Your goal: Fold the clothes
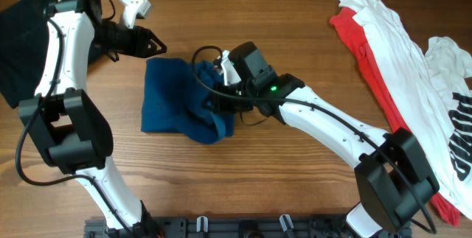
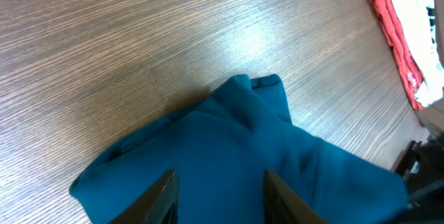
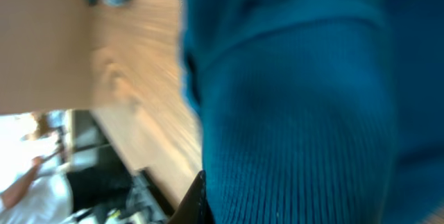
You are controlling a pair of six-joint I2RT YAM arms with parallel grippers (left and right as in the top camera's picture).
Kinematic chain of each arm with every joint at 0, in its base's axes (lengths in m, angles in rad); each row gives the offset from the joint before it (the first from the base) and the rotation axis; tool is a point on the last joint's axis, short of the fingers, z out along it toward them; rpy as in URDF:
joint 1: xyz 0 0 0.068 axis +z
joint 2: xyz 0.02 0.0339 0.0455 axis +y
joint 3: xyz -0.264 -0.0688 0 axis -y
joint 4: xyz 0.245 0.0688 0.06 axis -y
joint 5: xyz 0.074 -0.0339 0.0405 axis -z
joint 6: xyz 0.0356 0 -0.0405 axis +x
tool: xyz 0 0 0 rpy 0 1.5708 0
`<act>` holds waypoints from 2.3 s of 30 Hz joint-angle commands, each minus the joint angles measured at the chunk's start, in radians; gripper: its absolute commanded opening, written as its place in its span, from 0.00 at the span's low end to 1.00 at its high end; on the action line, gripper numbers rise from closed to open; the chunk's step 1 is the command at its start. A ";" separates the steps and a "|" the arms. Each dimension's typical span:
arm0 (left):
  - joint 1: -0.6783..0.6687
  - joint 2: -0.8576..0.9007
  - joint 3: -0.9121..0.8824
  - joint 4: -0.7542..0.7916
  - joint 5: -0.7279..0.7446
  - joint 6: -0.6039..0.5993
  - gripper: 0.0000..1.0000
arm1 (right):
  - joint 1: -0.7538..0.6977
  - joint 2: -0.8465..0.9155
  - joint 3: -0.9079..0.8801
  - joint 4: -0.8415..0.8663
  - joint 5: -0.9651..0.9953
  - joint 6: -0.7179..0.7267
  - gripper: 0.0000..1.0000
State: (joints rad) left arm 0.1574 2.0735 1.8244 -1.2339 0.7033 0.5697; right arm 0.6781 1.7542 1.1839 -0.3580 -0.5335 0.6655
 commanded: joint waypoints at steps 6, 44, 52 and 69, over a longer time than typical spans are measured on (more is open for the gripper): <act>-0.020 -0.029 0.006 -0.013 0.002 -0.006 0.39 | 0.001 0.001 0.002 -0.160 0.396 -0.036 0.13; -0.101 0.191 0.006 0.079 -0.223 -0.295 0.38 | 0.039 0.099 -0.016 -0.185 -0.156 -0.341 0.25; -0.101 0.216 0.005 0.025 -0.223 -0.294 0.36 | -0.102 0.201 -0.015 -0.331 0.236 -0.116 0.18; -0.158 0.216 -0.027 -0.255 -0.206 -0.343 0.17 | -0.208 0.193 -0.010 -0.121 0.188 -0.211 0.25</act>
State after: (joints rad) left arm 0.0376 2.2730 1.8217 -1.4502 0.4835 0.2398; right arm 0.4686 1.9450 1.1778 -0.5678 -0.3649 0.4767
